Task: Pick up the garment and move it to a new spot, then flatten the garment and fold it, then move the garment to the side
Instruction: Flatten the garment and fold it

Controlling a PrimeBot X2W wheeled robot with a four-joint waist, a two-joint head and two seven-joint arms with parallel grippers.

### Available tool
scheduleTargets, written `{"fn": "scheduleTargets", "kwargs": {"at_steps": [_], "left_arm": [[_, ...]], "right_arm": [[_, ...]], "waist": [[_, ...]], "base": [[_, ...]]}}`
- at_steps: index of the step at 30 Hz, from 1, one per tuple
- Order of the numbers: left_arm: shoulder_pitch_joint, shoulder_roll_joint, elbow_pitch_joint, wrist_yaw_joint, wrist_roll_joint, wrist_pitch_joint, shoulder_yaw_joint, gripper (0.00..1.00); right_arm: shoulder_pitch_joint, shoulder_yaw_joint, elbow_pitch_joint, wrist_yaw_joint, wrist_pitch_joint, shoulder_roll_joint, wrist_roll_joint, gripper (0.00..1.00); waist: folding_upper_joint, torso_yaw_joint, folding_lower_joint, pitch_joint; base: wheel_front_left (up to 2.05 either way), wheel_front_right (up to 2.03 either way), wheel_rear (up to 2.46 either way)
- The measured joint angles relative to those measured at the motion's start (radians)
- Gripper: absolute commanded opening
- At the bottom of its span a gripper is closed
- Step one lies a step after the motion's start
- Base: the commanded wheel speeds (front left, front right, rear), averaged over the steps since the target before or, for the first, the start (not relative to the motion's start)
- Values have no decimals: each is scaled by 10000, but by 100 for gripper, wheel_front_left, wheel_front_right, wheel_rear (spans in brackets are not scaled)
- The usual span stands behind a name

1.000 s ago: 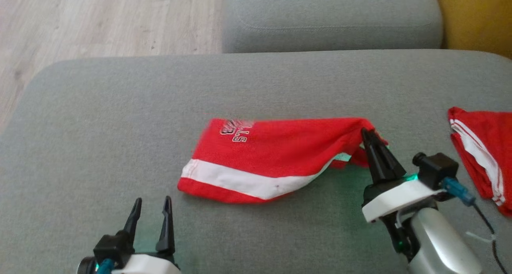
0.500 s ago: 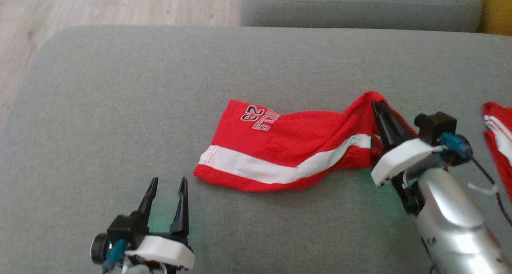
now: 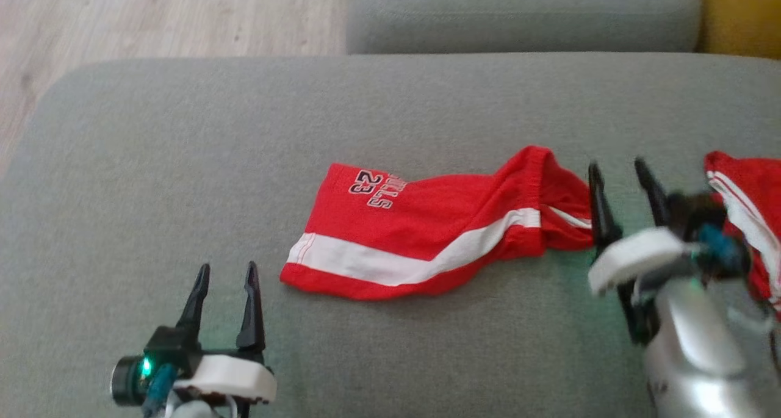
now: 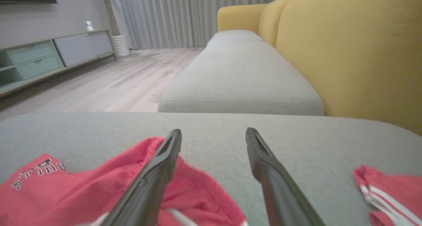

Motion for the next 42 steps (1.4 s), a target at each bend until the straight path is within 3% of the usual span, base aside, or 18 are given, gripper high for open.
{"fn": "scheduleTargets", "kwargs": {"at_steps": [6, 17, 22, 29, 35, 42], "left_arm": [[571, 2, -169, 171, 591, 2, 313, 100], [1237, 4, -387, 384, 840, 2, 533, 100], [1239, 4, -431, 382, 838, 2, 456, 100], [1085, 6, -453, 322, 738, 0, -27, 100], [792, 6, -441, 276, 656, 2, -318, 100], [678, 8, -443, 276, 591, 2, -351, 100]], "right_arm": [[1972, -130, -1175, 0, 2, 257, -313, 100], [2745, 309, -1509, 0, 2, 359, 190, 100], [2717, 665, -1496, 0, 2, 359, 510, 100], [1882, 2011, -679, 0, 2, 366, 1847, 100], [744, 2322, 211, 0, 2, 351, 2357, 100], [451, 2675, 761, 0, 2, 353, 2982, 100]], "waist": [[0, -442, -2, -475], [0, -635, -2, -878], [0, -535, -1, -787], [0, -228, -1, -414], [0, 125, 2, 105], [0, 443, 1, 437]], "base": [[0, 0, 0], [0, 0, 0], [0, 0, 0], [0, 0, 0], [0, 0, 0], [0, 0, 0]]}}
